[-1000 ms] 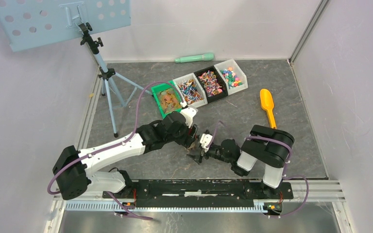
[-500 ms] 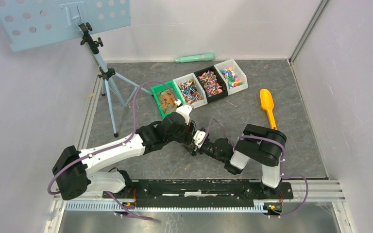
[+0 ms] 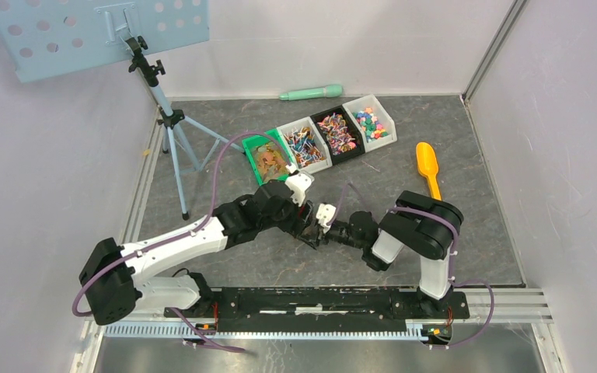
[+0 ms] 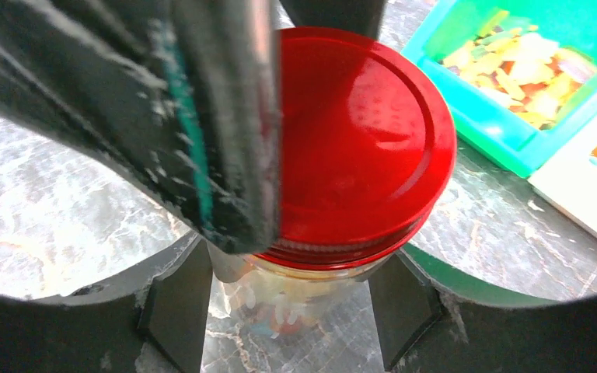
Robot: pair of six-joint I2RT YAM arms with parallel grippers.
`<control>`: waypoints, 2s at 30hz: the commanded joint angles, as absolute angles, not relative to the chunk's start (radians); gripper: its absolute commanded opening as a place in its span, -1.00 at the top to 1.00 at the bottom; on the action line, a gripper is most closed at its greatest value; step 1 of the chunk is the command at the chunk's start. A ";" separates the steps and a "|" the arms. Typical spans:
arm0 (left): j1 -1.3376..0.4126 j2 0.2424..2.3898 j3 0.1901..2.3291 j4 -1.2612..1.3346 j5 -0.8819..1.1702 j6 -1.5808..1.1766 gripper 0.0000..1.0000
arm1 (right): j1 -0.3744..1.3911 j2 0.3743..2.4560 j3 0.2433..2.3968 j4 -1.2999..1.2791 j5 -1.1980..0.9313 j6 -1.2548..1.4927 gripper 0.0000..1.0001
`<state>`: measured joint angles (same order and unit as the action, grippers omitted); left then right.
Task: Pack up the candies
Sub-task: Screw the bottle lid onto the packing bottle.
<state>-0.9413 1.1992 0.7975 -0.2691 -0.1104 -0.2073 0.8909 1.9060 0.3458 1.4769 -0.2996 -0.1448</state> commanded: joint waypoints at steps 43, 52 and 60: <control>-0.823 0.953 0.924 -0.578 -0.105 -0.313 -1.00 | 0.825 1.775 0.292 1.878 -0.449 -0.218 0.20; -0.855 1.168 1.114 -0.723 -0.217 -0.614 -0.81 | 0.899 1.728 0.296 1.783 -0.320 -0.311 0.19; -0.994 1.278 1.207 -0.793 -0.396 -0.636 -0.93 | 0.928 1.721 0.309 1.763 -0.289 -0.323 0.19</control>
